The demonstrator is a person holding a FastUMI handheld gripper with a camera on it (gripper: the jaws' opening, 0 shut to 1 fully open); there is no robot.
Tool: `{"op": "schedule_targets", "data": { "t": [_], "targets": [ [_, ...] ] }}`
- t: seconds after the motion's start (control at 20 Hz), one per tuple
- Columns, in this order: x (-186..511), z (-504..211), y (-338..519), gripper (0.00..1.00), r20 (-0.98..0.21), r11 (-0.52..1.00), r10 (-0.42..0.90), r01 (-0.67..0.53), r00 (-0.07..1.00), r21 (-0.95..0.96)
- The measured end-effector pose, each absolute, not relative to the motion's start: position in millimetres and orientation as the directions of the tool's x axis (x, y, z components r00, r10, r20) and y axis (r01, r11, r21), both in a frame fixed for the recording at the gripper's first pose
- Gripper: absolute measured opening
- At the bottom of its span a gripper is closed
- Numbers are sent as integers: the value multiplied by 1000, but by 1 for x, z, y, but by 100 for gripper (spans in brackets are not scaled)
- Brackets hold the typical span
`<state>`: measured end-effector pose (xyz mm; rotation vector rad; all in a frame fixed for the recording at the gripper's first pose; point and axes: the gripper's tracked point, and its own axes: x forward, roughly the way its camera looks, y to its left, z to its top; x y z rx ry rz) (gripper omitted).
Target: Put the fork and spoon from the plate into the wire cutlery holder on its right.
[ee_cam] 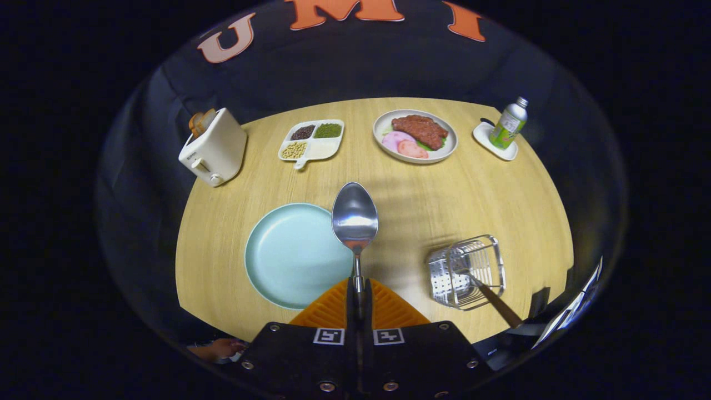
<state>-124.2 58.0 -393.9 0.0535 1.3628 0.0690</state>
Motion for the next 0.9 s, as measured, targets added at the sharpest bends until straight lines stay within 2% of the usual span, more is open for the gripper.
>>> {"op": "schedule_targets", "data": {
  "t": [0.25,0.9],
  "targets": [
    [-135,-383,-4,4,-980,998,6,54,201,17],
    [-181,-405,-35,5,-999,1000,0,27,43,1]
  ]
}}
